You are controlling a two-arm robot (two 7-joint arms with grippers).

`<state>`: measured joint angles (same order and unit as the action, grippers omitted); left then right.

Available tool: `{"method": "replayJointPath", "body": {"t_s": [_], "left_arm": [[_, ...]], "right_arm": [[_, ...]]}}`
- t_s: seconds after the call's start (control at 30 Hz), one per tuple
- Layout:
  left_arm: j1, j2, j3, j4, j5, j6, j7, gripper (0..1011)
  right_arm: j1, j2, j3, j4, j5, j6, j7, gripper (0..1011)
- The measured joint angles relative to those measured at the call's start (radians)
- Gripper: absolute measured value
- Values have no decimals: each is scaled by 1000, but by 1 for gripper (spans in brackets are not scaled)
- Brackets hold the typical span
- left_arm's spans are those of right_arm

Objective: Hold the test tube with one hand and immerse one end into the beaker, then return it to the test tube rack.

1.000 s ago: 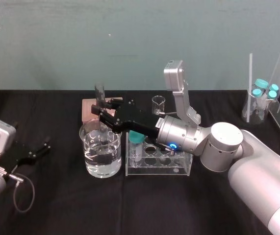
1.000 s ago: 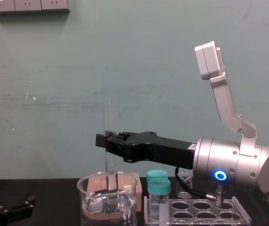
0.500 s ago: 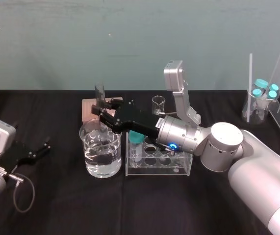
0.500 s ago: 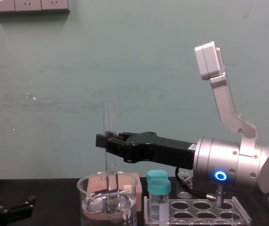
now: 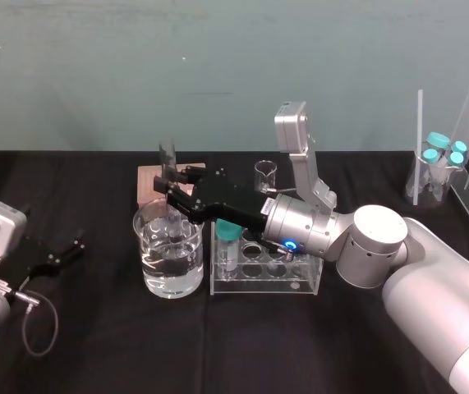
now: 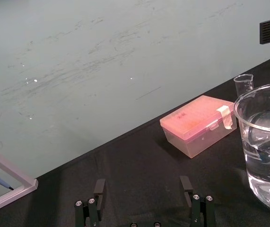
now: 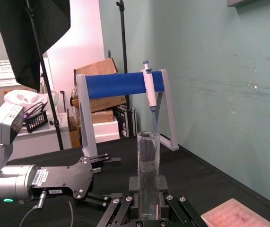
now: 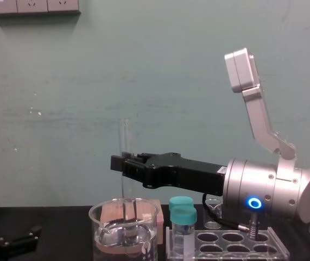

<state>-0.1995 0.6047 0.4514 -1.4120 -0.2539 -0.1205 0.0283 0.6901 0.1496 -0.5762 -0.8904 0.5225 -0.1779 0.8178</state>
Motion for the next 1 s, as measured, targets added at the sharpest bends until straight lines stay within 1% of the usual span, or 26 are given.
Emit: {"method": "replayJointPath", "body": {"t_s": [1.0], "left_arm": [[0,0,0,0,0,0,0,1000]], "right_arm": [[-13,11,0,-27,4,9,-6,228]]}}
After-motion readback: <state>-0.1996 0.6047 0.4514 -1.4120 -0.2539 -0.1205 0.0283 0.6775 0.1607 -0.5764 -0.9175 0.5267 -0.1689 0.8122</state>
